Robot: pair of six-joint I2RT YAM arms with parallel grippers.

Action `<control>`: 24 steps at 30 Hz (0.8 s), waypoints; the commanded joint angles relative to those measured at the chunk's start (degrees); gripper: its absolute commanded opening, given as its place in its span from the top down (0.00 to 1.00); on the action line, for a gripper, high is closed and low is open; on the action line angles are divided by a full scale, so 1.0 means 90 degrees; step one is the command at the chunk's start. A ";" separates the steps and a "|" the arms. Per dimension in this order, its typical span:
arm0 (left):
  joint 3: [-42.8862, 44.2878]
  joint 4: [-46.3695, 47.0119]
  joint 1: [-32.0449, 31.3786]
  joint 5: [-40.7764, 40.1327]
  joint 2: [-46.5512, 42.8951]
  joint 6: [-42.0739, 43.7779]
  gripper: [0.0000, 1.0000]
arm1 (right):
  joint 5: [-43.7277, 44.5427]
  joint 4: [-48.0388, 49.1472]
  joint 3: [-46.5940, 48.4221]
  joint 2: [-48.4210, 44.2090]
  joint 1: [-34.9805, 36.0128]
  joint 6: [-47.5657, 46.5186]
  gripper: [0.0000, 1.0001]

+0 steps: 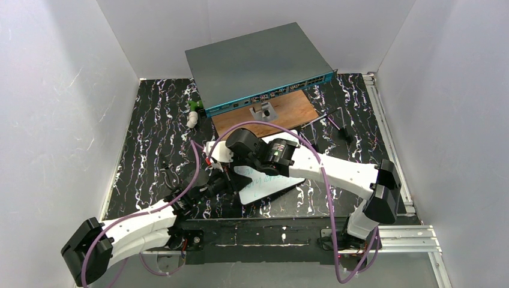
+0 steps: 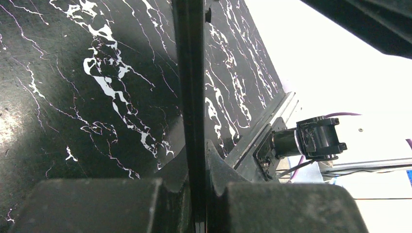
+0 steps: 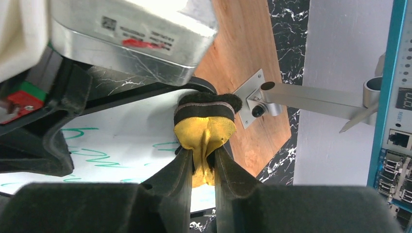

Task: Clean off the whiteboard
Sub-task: Erase the whiteboard at the center of the board.

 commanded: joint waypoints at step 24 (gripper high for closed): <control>-0.0102 -0.0981 -0.0075 0.0158 -0.0474 0.1093 1.00 | -0.1951 -0.1066 0.0010 -0.0161 -0.0283 0.0296 0.99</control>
